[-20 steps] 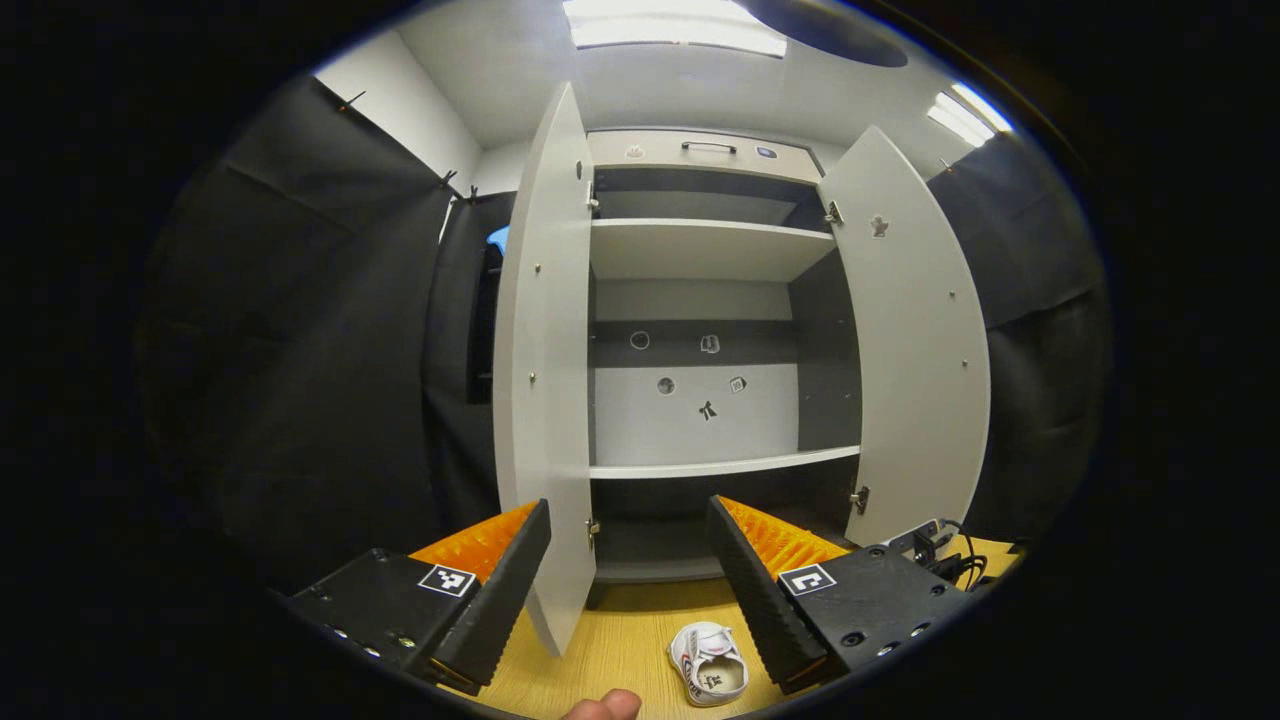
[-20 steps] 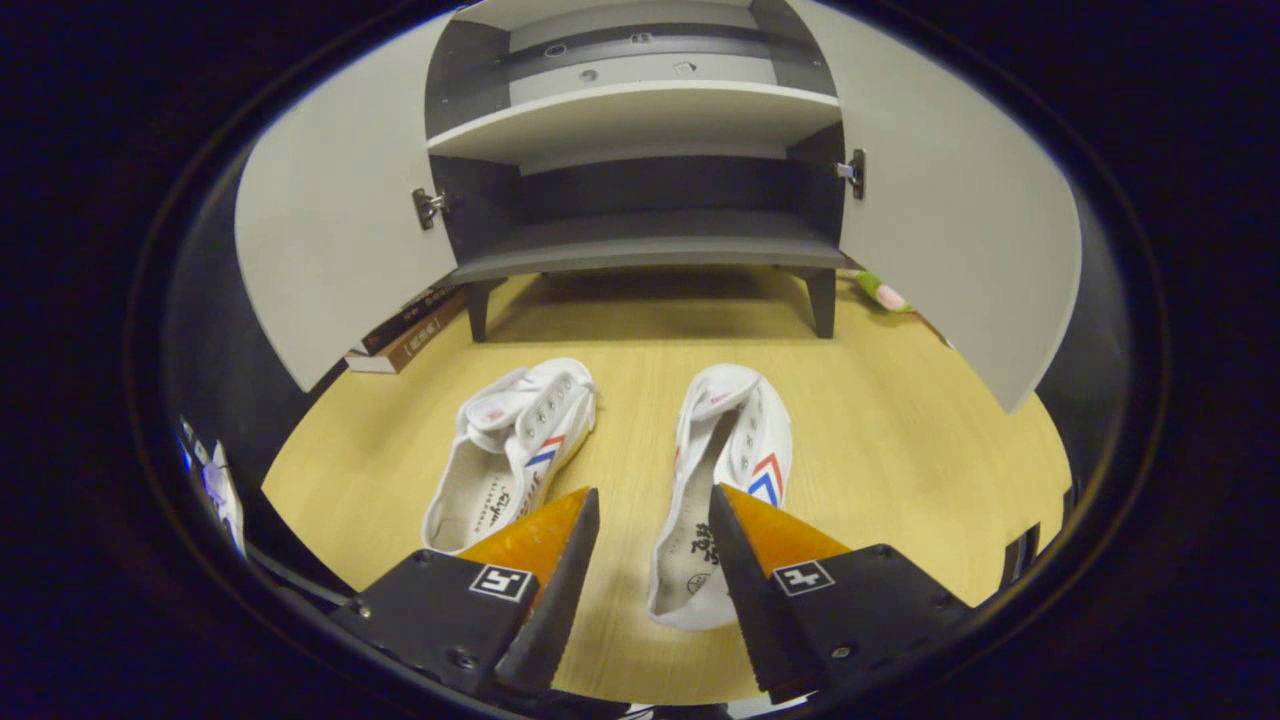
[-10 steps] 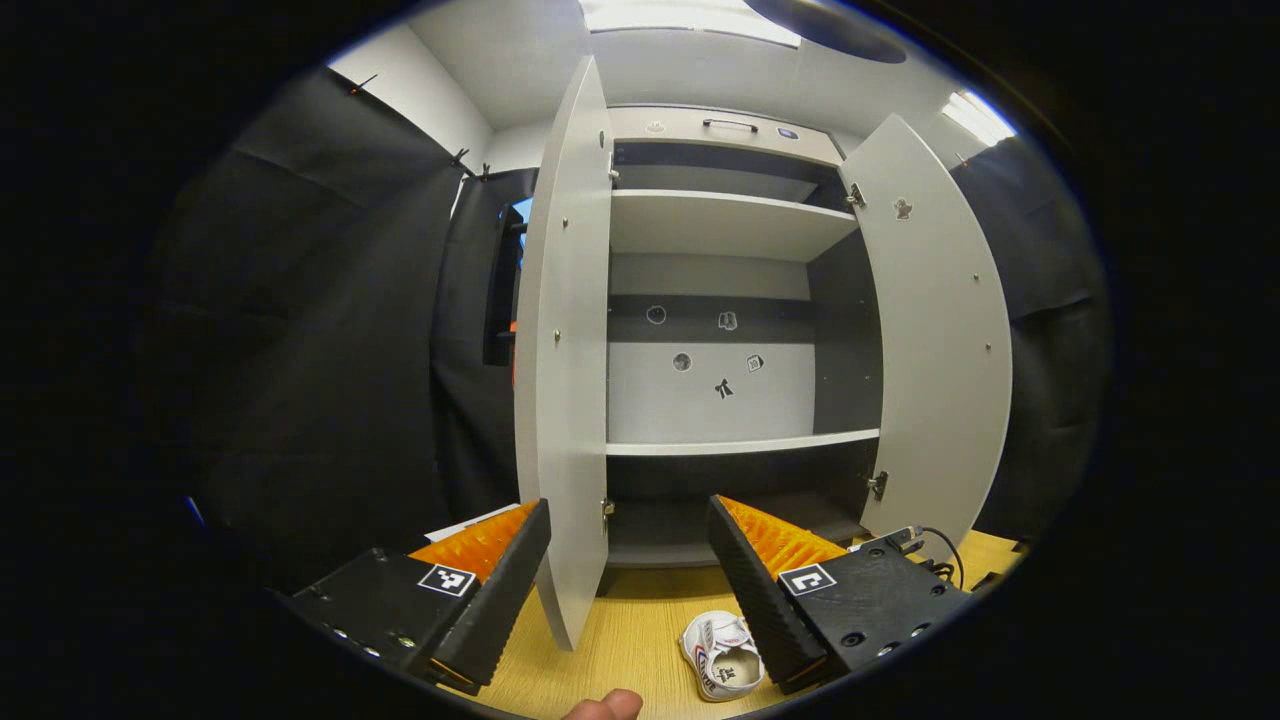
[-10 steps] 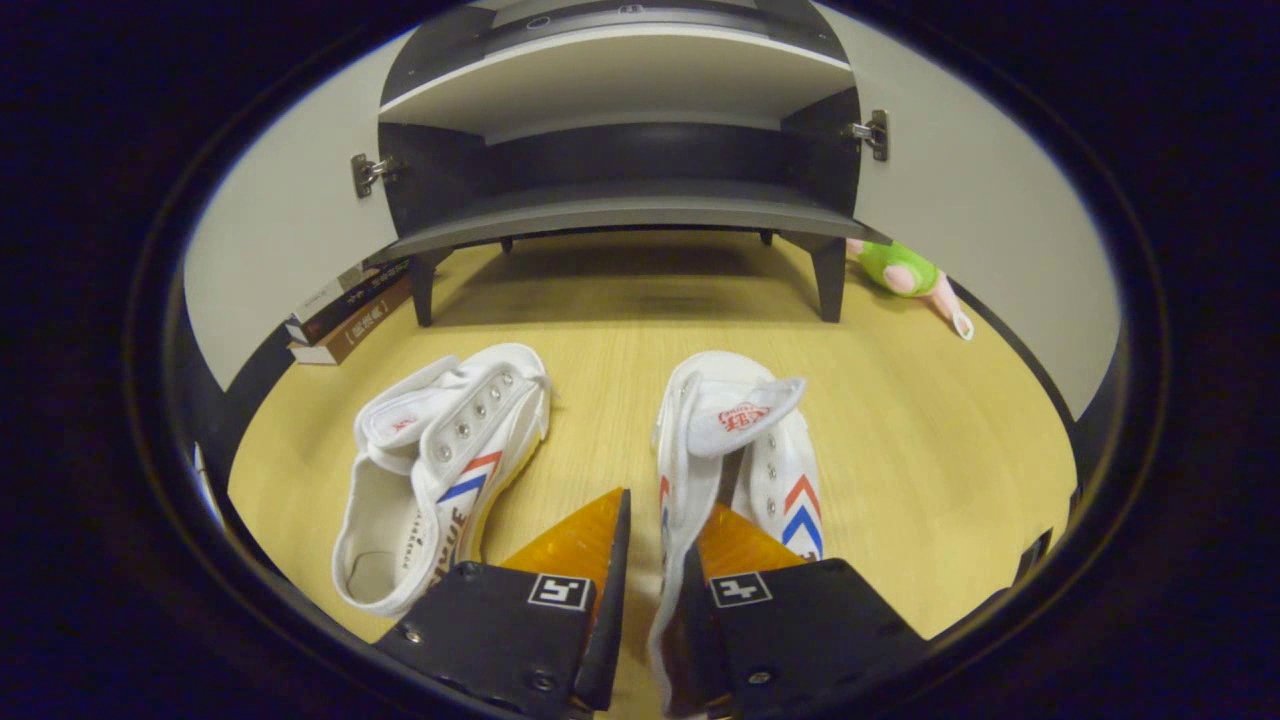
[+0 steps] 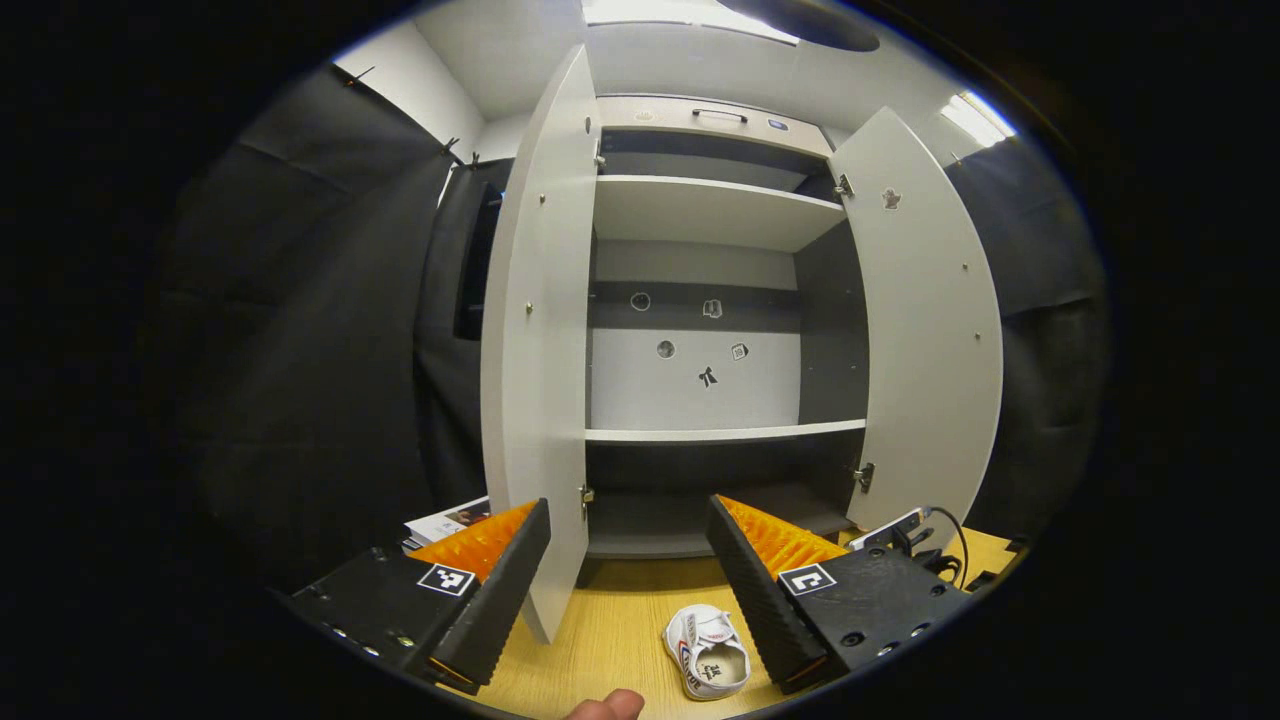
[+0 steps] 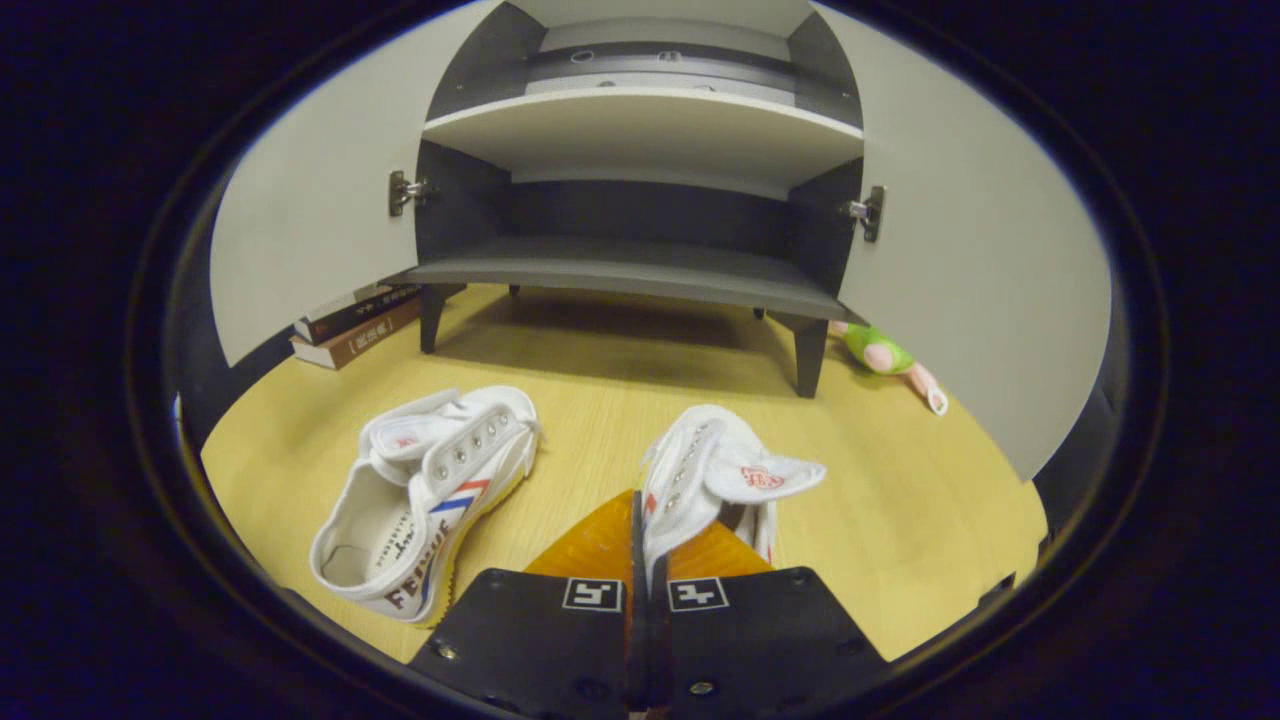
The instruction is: Grab one shoe with the right hand and put it into the shoe cabinet, grab the other shoe with the left hand and put it into the shoe cabinet; then close the right door with the right hand and the left door with the left hand.
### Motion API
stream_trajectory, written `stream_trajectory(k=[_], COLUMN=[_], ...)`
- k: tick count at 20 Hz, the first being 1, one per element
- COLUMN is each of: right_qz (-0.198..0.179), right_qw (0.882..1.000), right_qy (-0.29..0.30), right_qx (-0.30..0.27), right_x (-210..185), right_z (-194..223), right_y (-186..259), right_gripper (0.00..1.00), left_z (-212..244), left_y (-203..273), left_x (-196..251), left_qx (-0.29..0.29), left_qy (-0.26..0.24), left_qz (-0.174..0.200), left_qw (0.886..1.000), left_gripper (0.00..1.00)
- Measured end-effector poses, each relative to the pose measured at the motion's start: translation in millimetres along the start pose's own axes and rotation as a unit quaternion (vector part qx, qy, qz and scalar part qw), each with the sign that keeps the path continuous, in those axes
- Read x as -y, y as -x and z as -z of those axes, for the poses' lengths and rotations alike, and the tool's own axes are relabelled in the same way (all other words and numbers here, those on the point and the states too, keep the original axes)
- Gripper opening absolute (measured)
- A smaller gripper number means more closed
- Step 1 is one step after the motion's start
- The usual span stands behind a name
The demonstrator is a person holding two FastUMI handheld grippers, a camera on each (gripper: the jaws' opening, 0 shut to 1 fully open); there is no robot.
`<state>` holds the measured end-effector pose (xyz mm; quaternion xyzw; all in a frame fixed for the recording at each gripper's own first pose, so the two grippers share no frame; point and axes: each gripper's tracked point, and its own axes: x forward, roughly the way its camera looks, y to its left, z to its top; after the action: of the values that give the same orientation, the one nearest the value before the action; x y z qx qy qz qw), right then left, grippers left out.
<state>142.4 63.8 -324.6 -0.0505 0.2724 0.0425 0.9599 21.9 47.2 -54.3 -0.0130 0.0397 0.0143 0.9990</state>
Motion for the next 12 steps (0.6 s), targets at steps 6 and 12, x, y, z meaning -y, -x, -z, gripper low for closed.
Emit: stream_trajectory(k=[6,12], right_qz=[-0.033,-0.059], right_qw=[0.993,0.987], right_qy=[0.061,0.060], right_qx=[0.100,0.136], right_x=[-3,9], right_z=[-125,-288], right_y=[69,86], right_gripper=[0.04,0.03], left_z=[-1,-9], left_y=[-5,-7], left_x=[21,40], left_qx=[0.010,0.023], left_qy=[0.013,0.003], left_qz=[0.013,0.026], left_qw=[1.000,0.999], left_gripper=[0.94,0.95])
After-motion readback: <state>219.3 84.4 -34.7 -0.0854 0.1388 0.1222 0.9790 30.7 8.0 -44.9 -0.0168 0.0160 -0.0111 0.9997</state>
